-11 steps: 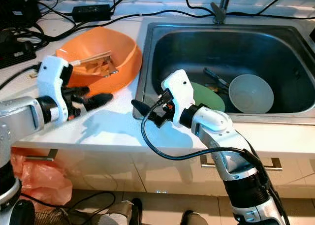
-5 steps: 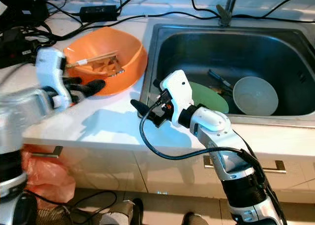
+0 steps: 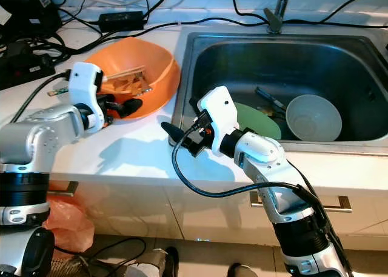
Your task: Kitchen organization
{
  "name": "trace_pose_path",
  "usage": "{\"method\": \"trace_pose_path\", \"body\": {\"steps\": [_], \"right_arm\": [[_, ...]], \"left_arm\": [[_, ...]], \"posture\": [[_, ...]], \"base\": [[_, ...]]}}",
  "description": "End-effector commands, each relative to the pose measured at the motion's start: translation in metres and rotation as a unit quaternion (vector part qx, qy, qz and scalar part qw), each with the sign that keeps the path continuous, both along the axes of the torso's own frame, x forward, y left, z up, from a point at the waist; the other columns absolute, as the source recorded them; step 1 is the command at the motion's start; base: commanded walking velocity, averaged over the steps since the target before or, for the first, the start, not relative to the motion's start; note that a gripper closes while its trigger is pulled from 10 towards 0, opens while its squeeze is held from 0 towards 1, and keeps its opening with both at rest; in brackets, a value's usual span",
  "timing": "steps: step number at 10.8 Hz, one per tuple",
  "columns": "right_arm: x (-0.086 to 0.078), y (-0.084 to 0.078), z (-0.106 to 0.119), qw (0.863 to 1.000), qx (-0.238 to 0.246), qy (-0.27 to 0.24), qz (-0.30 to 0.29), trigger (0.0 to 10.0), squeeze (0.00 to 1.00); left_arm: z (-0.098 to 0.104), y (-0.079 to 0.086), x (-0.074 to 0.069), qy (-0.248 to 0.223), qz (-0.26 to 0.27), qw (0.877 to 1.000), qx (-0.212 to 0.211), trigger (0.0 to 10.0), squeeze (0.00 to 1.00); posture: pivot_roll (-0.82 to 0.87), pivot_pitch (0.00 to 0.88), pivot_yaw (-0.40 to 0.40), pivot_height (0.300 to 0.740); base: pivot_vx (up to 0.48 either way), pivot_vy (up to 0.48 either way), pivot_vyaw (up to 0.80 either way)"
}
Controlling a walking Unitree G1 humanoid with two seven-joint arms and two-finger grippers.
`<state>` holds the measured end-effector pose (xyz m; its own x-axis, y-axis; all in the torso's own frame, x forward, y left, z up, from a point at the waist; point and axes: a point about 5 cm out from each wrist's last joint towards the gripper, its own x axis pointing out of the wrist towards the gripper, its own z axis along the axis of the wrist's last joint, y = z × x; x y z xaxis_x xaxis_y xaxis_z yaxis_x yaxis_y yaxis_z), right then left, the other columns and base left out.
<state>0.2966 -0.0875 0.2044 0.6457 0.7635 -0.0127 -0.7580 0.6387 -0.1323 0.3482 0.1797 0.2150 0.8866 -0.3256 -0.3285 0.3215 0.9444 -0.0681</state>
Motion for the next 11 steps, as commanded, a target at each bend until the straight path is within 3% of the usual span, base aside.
{"method": "trace_pose_path", "body": {"steps": [1, 3, 6, 11], "right_arm": [[-0.004, 0.000, 0.002, 1.000, -0.003, -0.006, -0.002, 10.0, 0.00], [-0.005, -0.001, 0.001, 1.000, -0.003, -0.005, -0.004, 10.0, 0.00], [-0.006, -0.001, 0.001, 1.000, -0.002, -0.004, -0.004, 10.0, 0.00], [-0.003, -0.002, 0.001, 1.000, -0.004, -0.004, -0.005, 10.0, 0.00]], "left_arm": [[-0.017, -0.004, -0.003, 0.046, -0.024, 0.998, 0.024, 10.0, 0.00], [-0.028, -0.011, -0.011, 0.070, -0.071, 0.993, 0.056, 10.0, 0.00], [-0.034, -0.020, -0.029, 0.093, -0.123, 0.986, 0.057, 10.0, 0.00], [-0.028, -0.022, -0.046, 0.079, -0.140, 0.984, 0.079, 10.0, 0.00]], "posture": [[0.10, 0.148, 0.093, 0.740], [0.11, 0.155, 0.098, 0.740], [0.11, 0.161, 0.098, 0.740], [0.12, 0.159, 0.090, 0.740]], "base": [[0.000, 0.000, 0.00], [0.000, 0.000, 0.00], [0.000, 0.000, 0.00], [0.000, 0.000, 0.00]]}}
